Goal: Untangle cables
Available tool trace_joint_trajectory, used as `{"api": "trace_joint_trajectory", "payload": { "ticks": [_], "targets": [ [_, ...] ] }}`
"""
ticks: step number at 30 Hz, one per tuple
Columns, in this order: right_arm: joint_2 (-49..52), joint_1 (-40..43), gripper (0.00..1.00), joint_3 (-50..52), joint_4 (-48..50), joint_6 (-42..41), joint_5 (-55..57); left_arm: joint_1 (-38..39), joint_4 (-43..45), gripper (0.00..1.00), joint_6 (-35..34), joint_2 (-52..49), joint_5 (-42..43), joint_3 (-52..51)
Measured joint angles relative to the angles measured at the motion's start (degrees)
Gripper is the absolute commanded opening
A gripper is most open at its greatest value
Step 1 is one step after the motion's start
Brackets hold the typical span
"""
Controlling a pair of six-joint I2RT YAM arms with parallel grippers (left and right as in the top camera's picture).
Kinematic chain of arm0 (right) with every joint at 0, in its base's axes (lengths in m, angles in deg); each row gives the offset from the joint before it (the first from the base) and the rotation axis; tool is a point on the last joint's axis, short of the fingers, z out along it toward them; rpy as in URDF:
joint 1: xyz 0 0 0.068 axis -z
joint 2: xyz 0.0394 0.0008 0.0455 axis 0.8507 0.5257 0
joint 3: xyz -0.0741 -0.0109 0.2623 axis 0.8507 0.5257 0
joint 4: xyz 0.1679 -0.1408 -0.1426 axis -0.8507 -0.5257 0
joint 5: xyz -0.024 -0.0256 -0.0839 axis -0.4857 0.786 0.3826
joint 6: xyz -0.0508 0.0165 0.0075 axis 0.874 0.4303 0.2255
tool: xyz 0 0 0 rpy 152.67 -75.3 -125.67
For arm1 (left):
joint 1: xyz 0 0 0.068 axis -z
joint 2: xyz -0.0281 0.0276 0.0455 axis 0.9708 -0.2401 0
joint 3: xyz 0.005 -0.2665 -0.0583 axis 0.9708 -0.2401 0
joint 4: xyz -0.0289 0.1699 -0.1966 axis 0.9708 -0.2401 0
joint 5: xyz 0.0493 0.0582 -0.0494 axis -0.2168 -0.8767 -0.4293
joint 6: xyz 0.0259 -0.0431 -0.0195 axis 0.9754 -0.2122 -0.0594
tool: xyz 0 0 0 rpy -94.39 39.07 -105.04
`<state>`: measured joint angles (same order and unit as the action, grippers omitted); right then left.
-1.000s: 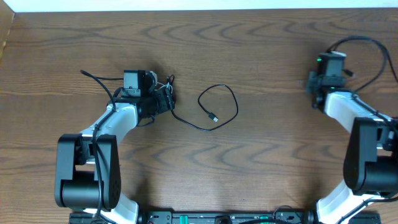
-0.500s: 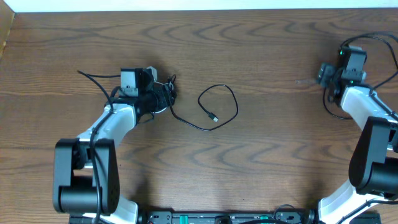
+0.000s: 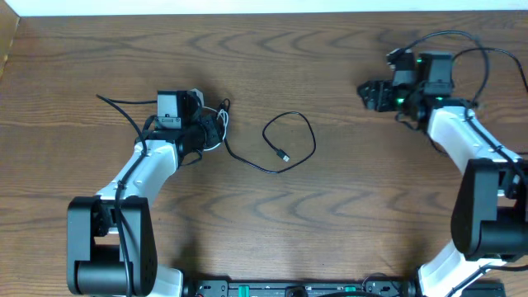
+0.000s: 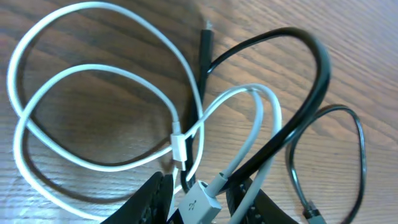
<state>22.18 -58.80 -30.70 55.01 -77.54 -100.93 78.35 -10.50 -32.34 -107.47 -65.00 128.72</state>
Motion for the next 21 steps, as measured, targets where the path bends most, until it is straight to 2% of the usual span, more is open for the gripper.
{"api": "trace_joint_trajectory", "payload": {
  "ticks": [5, 7, 9, 11, 13, 15, 17, 21],
  "targets": [
    [0.0, -5.5, 0.51, 0.0, -0.1, 0.1, -1.3, 0.0, -3.0, 0.32, 0.7, 0.0, -1.2, 0.0],
    [0.0, -7.6, 0.50, 0.0, 0.0, 0.1, -1.6, 0.0, -4.4, 0.23, 0.9, 0.0, -2.1, 0.0],
    [0.0, -9.5, 0.48, 0.0, 0.3, 0.2, -1.8, -0.4, -5.8, 0.21, 1.1, 0.0, -2.6, 0.0],
    [0.0, -11.3, 0.37, 0.0, 0.6, 0.3, -2.1, -1.0, -6.6, 0.19, 1.4, 0.0, -3.1, 0.0],
    [0.0, -13.0, 0.28, 0.0, 0.8, 0.4, -2.2, -1.7, -7.4, 0.11, 1.4, 0.0, -3.4, 0.0],
    [0.0, -14.5, 0.25, 0.0, 0.9, 0.2, -2.2, -2.6, -8.0, 0.08, 1.4, 0.0, -3.6, 0.0],
    [0.0, -16.3, 0.18, 0.0, 1.3, 0.3, -2.2, -3.5, -8.2, 0.07, 1.1, 0.0, -3.6, 0.0],
    [0.0, -20.0, 0.16, 0.0, 3.1, -0.4, -2.2, -4.9, -8.2, 0.07, 0.4, 0.0, -3.6, 0.0]
  ]
}}
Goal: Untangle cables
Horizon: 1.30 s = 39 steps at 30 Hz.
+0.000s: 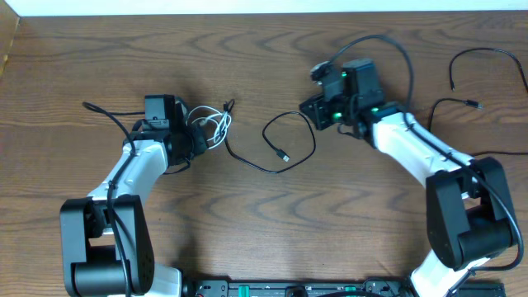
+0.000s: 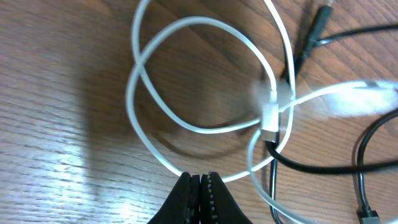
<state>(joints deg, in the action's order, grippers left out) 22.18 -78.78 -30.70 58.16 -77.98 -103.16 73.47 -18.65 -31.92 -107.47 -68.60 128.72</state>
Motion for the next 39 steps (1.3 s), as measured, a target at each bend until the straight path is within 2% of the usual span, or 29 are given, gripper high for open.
{"api": "trace_joint_trajectory", "payload": {
  "ticks": [2, 3, 5, 8, 12, 13, 14, 16, 18, 21, 25, 29, 32, 39],
  "targets": [
    [0.0, -1.6, 0.20, 0.0, 0.9, -1.0, 0.0, -0.7, 0.0, 0.07, -0.5, 0.0, 0.0, 0.0],
    [0.0, -2.4, 0.28, 0.0, 1.4, -1.7, 0.0, -1.0, 0.0, 0.08, -1.1, 0.0, 0.0, 0.0],
    [0.0, -3.5, 0.35, 0.0, 2.4, -2.9, -0.1, -1.9, 0.0, 0.08, -2.1, 0.0, 0.0, 0.0],
    [0.0, -5.0, 0.47, 0.0, 3.0, -4.0, -0.1, -3.1, 0.0, 0.17, -2.8, 0.0, 0.1, 0.0],
    [0.0, -6.8, 0.55, 0.0, 3.5, -5.0, -0.1, -3.5, -0.6, 0.17, -3.9, 0.0, 0.3, 0.0],
    [0.0, -7.5, 0.60, 0.0, 4.0, -5.5, 0.0, -3.5, -0.7, 0.24, -4.0, 0.0, 0.3, 0.0],
    [0.0, -7.9, 0.62, 0.0, 4.5, -5.7, 0.0, -3.4, -0.7, 0.25, -4.1, 0.0, 0.3, 0.0],
    [0.0, -9.0, 0.68, 0.0, 6.2, -6.1, 0.1, -3.4, -0.7, 0.36, -4.1, 0.0, 0.4, 0.0],
    [0.0, -10.0, 0.72, 0.0, 8.1, -6.3, 0.2, -3.4, -0.7, 0.41, -4.2, 0.0, 0.5, 0.0],
    [0.0, -11.2, 0.73, 0.0, 11.6, -6.6, 0.3, -3.3, -0.7, 0.54, -4.2, 0.0, 0.5, 0.0],
    [0.0, -12.4, 0.68, 0.0, 13.1, -7.3, 1.9, -3.0, -0.6, 0.63, -4.4, 0.0, 0.6, 0.0],
    [0.0, -13.5, 0.62, 0.0, 12.6, -7.6, 4.5, -2.4, 1.0, 0.82, -2.1, 0.0, 4.5, 0.0],
    [0.0, -13.7, 0.62, 0.0, 11.9, -7.8, 5.2, -2.1, 2.3, 0.84, 1.6, 0.0, 10.3, 0.0],
    [1.3, -13.7, 0.63, 0.0, 10.8, -8.0, 5.9, -1.7, 3.2, 0.84, 5.0, 0.0, 15.5, 0.0]
  ]
}}
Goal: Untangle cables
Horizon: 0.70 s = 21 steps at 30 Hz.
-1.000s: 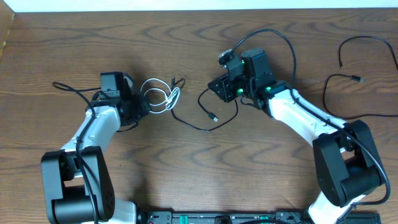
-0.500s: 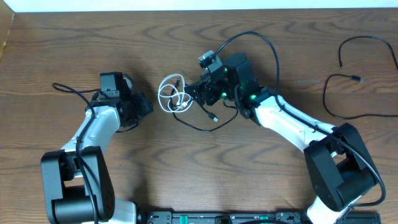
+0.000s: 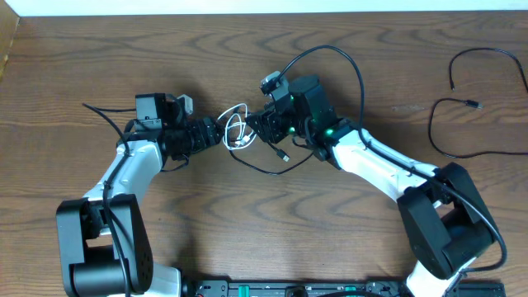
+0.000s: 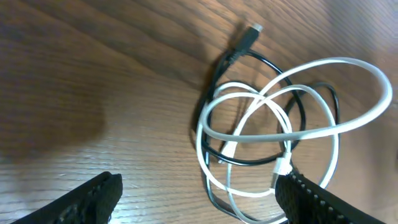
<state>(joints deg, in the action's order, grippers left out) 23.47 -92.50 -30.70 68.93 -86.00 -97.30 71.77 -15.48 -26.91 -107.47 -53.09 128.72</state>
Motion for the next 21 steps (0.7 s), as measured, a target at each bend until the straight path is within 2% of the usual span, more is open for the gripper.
{"api": "trace_joint_trajectory", "payload": {
  "ticks": [11, 14, 21],
  "targets": [
    [2.6, 0.0, 0.63, 0.0, -0.9, -0.4, 0.1, 5.5, 1.4, 0.84, 0.9, 0.0, -0.9, 0.0],
    [2.6, 0.0, 0.71, 0.0, -0.9, -0.7, 0.0, 6.5, 2.6, 0.84, 1.1, 0.0, -1.9, 0.0],
    [2.6, 0.0, 0.76, 0.0, -0.5, -8.2, -2.6, 7.6, 2.4, 0.78, -0.2, 0.0, -7.9, 0.0]
  ]
}}
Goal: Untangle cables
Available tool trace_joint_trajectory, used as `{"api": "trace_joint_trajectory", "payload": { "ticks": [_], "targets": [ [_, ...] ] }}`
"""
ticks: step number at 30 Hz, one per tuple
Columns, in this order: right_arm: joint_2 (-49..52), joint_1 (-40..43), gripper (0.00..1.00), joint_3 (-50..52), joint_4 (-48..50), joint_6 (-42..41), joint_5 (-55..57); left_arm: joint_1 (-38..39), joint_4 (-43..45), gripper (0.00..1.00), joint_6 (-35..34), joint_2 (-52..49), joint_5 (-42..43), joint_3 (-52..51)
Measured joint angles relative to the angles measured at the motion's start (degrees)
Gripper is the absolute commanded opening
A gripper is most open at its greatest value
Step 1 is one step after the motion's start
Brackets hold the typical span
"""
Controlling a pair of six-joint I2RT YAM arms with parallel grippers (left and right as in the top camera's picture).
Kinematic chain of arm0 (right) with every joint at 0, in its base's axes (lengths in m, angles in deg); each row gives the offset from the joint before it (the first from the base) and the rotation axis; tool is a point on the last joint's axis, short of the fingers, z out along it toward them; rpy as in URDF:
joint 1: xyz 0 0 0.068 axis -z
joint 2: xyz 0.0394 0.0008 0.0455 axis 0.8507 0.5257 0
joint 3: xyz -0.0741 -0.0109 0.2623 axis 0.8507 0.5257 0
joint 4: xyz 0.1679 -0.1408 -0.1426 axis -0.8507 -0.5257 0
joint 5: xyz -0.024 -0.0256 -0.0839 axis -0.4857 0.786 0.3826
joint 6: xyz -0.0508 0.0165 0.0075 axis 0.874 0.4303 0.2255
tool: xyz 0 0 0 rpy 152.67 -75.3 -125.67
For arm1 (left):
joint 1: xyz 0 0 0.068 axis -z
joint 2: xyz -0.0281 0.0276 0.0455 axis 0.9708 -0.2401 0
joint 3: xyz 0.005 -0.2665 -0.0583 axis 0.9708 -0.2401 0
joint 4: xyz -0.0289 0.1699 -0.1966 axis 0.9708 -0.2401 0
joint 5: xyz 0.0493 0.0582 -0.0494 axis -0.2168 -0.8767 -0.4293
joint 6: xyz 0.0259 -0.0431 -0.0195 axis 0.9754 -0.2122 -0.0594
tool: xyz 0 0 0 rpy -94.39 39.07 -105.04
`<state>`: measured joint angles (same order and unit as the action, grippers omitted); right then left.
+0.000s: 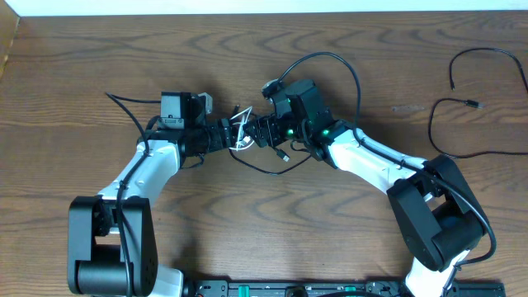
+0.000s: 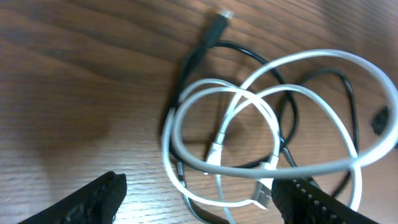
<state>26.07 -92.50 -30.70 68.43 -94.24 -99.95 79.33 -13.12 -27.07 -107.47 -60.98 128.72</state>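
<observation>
A white cable (image 2: 311, 56) lies in loose overlapping loops, tangled with a thin black cable (image 2: 211, 36) whose plug points to the far side. In the overhead view this knot (image 1: 241, 132) sits mid-table between both grippers, and the black cable (image 1: 268, 171) trails right in a wide loop. My left gripper (image 2: 205, 202) is wide open just short of the loops, with one finger (image 2: 93, 199) at each side. My right gripper (image 1: 257, 130) is at the knot's right side; its jaws are hidden.
A second black cable (image 1: 435, 132) lies loose at the back right of the wooden table (image 1: 247, 231). The right arm's own black lead (image 1: 330, 56) arcs above the arm. The table's far edge meets a white wall.
My left gripper, still open, has moved right and is closer to the knot. The white loops look more bunched between the two grippers. The right gripper has barely shifted.
At first the left gripper was at the tangle on the left with the white plug between its fingers, and the right arm was far back right. Then the left gripper was shut and the right arm mid-table. Later the knot lay further right, left gripper open, right gripper beside it.
</observation>
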Motion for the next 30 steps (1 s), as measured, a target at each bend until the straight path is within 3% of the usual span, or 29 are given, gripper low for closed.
{"api": "trace_joint_trajectory", "payload": {
  "ticks": [4, 10, 13, 27, 30],
  "targets": [
    [0.5, 0.0, 0.74, 0.0, 1.8, -6.1, -1.7, 0.0, -0.2, 0.67, -0.5, 0.0, -0.8, 0.0],
    [4.5, 0.0, 0.73, 0.0, 8.4, -13.4, -6.4, 0.0, -0.8, 0.35, -0.7, 0.0, -1.3, 0.0],
    [6.2, 0.0, 0.72, 0.0, 11.2, -16.3, -9.0, -0.2, -0.9, 0.13, -0.6, 0.0, -1.4, 0.0],
    [6.4, 0.0, 0.70, 0.0, 19.1, -21.0, -14.1, -7.9, -0.4, 0.09, -1.7, 0.0, 3.8, 0.0],
    [6.4, -0.3, 0.75, 0.0, 19.5, -21.0, -14.2, -8.7, 0.3, 0.09, -1.8, 0.0, 4.9, 0.0]
  ]
}}
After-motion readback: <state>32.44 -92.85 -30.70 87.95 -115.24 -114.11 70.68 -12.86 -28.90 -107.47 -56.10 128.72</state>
